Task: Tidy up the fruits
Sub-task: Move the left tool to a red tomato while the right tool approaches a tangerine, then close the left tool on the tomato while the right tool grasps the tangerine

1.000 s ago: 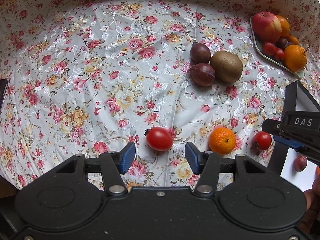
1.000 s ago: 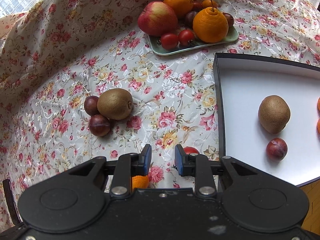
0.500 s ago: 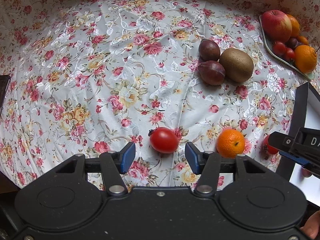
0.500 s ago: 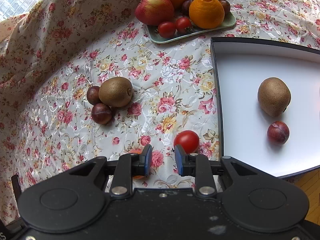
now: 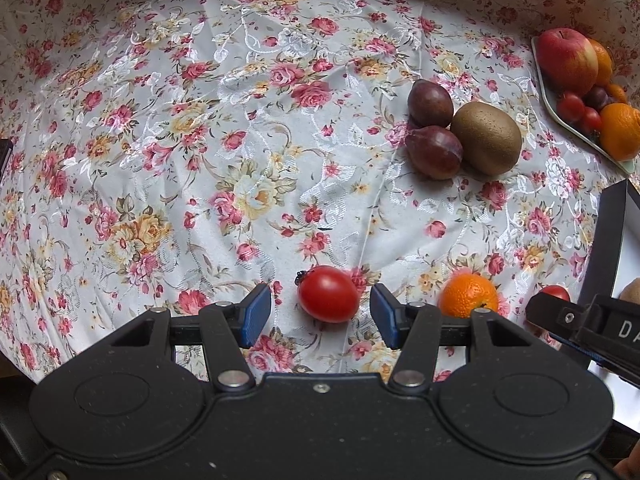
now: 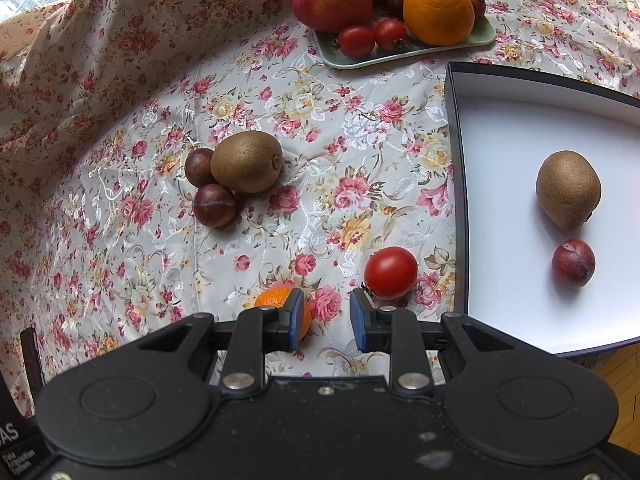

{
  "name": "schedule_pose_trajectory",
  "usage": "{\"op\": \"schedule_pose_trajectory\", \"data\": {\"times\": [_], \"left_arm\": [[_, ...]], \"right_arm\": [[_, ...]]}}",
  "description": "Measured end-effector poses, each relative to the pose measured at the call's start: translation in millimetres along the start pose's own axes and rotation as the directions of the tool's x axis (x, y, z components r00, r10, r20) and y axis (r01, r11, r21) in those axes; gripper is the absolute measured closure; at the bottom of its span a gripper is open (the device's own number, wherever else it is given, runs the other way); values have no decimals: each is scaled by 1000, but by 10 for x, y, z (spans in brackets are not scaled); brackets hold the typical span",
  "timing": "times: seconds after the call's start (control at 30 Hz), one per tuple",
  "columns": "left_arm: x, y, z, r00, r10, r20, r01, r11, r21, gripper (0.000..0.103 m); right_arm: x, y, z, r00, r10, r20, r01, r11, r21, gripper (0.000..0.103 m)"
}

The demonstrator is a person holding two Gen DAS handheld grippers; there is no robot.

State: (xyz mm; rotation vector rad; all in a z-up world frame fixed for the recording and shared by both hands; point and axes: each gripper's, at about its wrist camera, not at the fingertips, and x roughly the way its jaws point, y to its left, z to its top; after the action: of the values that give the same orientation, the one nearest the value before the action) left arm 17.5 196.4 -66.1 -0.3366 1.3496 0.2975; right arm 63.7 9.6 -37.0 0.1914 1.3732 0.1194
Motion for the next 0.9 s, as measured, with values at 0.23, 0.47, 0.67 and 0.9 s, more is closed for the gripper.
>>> {"op": "schedule_pose_trajectory", "data": {"times": [0.23,0.47,0.67,0.9], "left_arm": [[93,8,11,1000,-16,-8,16,1000,4,60],[-29,84,46,1000,-22,19,23,999,-38,60],[-191,154,80,998,21,58,-18,998,-54,60],[-282,285,105,994,72,83,-66,995,-73,60]], "right_arm": [[23,44,-19,1000,7,-11,-7,1000,-12,76],[58,74,-26,999,17,-26,-18,1000,-16,76],[130,141,-35,998,30,-49,-30,1000,-6,76],[248,244,-56,998,18,-67,-18,1000,-1,75]]}}
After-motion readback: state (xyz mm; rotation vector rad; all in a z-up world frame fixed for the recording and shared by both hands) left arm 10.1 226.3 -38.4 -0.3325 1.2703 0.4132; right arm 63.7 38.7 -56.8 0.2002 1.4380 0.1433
